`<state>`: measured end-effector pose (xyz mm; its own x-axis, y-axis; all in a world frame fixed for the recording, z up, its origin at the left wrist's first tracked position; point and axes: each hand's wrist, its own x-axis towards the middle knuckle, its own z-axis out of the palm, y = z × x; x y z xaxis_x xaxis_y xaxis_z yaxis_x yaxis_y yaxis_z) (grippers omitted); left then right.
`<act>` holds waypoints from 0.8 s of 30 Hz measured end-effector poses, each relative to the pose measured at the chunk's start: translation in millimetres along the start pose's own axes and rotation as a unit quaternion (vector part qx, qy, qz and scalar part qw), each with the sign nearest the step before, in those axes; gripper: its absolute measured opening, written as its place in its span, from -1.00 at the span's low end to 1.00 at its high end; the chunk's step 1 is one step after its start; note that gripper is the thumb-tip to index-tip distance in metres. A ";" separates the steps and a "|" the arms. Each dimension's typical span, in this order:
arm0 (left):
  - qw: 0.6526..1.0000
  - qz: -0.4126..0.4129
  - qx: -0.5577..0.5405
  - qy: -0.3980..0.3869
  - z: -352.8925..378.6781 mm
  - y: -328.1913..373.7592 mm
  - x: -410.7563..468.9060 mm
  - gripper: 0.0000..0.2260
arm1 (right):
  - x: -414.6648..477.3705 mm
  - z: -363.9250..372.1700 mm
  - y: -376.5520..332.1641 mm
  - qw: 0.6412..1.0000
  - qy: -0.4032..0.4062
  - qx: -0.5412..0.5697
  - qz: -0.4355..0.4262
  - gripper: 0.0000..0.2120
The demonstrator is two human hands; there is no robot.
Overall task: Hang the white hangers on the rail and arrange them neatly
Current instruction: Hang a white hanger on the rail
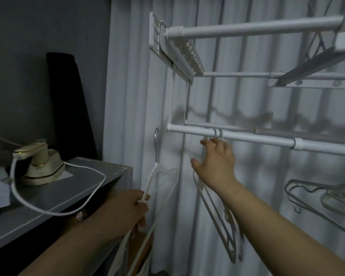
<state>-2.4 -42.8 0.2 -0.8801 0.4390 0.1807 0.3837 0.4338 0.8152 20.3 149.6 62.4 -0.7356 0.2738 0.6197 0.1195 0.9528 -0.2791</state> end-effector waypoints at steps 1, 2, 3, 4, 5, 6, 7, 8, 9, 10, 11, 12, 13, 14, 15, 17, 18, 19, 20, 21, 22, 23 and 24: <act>1.000 0.010 0.011 0.006 1.6 -0.8 8.3 -0.76 | 3.4 1.8 6.3 1.000 0.001 -0.008 0.018 -0.43; 0.999 0.024 0.025 0.010 2.5 -1.2 17.1 -0.76 | 5.7 2.6 11.6 0.999 -0.001 -0.013 0.031 -0.41; 0.998 0.038 0.042 0.009 2.7 -0.1 25.3 -0.78 | 7.0 2.8 15.5 0.999 -0.005 -0.017 0.042 -0.41; 0.997 0.053 0.059 0.005 3.1 1.9 33.5 -0.81 | 7.0 3.2 19.1 0.998 -0.007 -0.023 0.050 -0.40; 0.995 0.067 0.069 0.001 2.9 5.6 40.7 -0.83 | 6.5 3.7 22.3 0.998 -0.004 -0.031 0.055 -0.40; 0.994 0.079 0.077 -0.006 2.2 9.5 48.9 -0.84 | 5.6 4.0 25.0 0.997 -0.001 -0.037 0.061 -0.40; 0.992 0.091 0.087 -0.013 0.9 14.4 57.9 -0.83 | 4.8 4.2 27.3 0.997 -0.002 -0.039 0.070 -0.42; 0.989 0.103 0.100 -0.019 -0.6 19.3 68.3 -0.80 | 3.8 4.4 28.8 0.996 -0.010 -0.036 0.077 -0.43; 0.987 0.111 0.110 -0.022 -1.5 23.8 78.6 -0.79 | 2.6 5.3 29.8 0.996 -0.024 -0.033 0.084 -0.44; 0.987 0.114 0.113 -0.024 -1.5 27.1 88.6 -0.79 | 0.6 6.8 30.5 0.994 -0.041 -0.030 0.095 -0.44; 0.987 0.112 0.107 -0.028 -0.7 29.3 97.0 -0.81 | -2.0 8.5 31.4 0.992 -0.055 -0.029 0.108 -0.45; 0.989 0.110 0.097 -0.033 0.7 30.3 104.2 -0.81 | -4.4 10.3 32.4 0.991 -0.062 -0.030 0.119 -0.46; 0.989 0.109 0.089 -0.038 2.5 30.5 109.6 -0.80 | -6.9 12.2 33.0 0.989 -0.067 -0.034 0.129 -0.48; 0.990 0.109 0.083 -0.042 4.3 29.7 113.7 -0.78 | -10.0 13.8 33.6 0.987 -0.070 -0.037 0.138 -0.50; 0.990 0.109 0.079 -0.048 5.7 28.0 117.8 -0.76 | -12.9 15.2 33.9 0.985 -0.073 -0.040 0.148 -0.53; 0.989 0.105 0.078 -0.069 8.5 24.2 124.6 -0.74 | -17.5 17.6 35.8 0.982 -0.078 -0.053 0.164 -0.57; 0.988 0.099 0.081 -0.082 10.1 22.6 127.4 -0.75 | -18.9 17.8 36.2 0.980 -0.080 -0.062 0.169 -0.59; 0.988 0.096 0.085 -0.091 11.8 21.1 129.8 -0.77 | -20.1 17.0 35.9 0.979 -0.082 -0.071 0.173 -0.61; 0.987 0.094 0.090 -0.097 13.3 20.3 131.4 -0.78 | -20.5 16.2 35.9 0.979 -0.079 -0.078 0.174 -0.62; 0.986 0.094 0.096 -0.099 14.8 19.4 132.5 -0.78 | -20.7 14.9 34.8 0.978 -0.077 -0.086 0.172 -0.63; 0.985 0.096 0.101 -0.099 16.3 18.4 133.0 -0.77 | -21.1 13.4 33.5 0.978 -0.078 -0.096 0.169 -0.64; 0.984 0.097 0.106 -0.103 17.7 16.7 133.9 -0.77 | -21.5 12.0 31.8 0.976 -0.084 -0.107 0.170 -0.64; 0.983 0.098 0.110 -0.108 18.8 15.2 134.2 -0.76 | -21.6 11.7 31.1 0.975 -0.087 -0.117 0.168 -0.64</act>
<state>-109.4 37.5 26.6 -0.7123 0.6775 0.1831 0.6128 0.4733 0.6328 32.1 171.7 31.8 -0.7284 0.5692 0.3814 0.5073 0.8222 -0.2581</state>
